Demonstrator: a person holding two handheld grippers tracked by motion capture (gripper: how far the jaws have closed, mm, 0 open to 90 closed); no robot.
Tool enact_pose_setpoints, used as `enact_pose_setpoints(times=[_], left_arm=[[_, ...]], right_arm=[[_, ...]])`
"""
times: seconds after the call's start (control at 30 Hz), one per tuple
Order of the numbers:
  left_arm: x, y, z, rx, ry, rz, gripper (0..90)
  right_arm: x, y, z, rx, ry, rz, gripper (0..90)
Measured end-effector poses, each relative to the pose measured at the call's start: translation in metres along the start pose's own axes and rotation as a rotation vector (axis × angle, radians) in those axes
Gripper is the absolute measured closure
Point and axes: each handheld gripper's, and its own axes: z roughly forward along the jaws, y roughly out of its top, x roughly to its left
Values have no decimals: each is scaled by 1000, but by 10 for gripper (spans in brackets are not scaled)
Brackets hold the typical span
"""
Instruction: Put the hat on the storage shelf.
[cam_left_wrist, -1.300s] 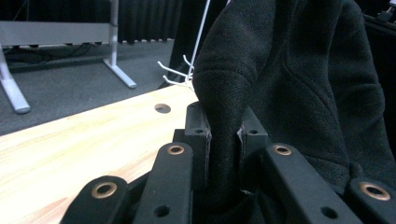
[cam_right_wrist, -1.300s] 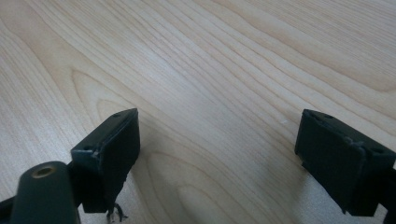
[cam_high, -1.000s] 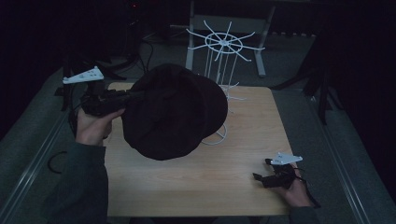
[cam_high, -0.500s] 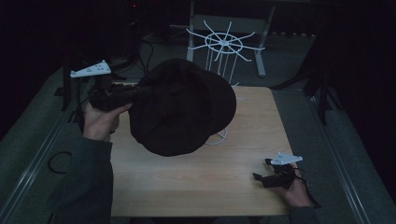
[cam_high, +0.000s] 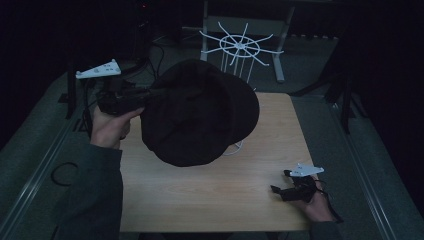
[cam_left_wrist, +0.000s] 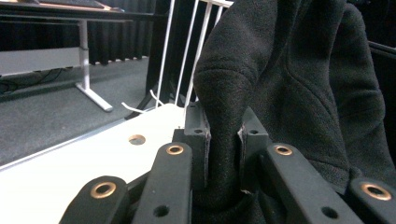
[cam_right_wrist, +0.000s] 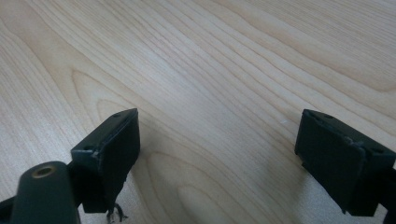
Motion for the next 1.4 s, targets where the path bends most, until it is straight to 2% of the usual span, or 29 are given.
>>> enact_pose_setpoints(times=[0.37, 0.63, 0.87, 1.0, 1.23, 1.4], left_arm=[[-8, 12, 5, -13, -45, 24, 793], [-13, 24, 10, -26, -51, 39, 792], [-11, 32, 17, -59, -60, 23, 791], [-5, 37, 22, -92, -62, -22, 791], [4, 43, 28, -141, -31, -74, 791], [11, 44, 37, -147, 45, -100, 791]], right_arm=[[0, 0, 0, 0, 0, 0, 139], [0, 0, 0, 1, -2, 2, 141], [0, 0, 0, 1, -2, 3, 141], [0, 0, 0, 2, -3, 5, 141], [0, 0, 0, 1, -3, 6, 141], [0, 0, 0, 0, -4, 8, 141]])
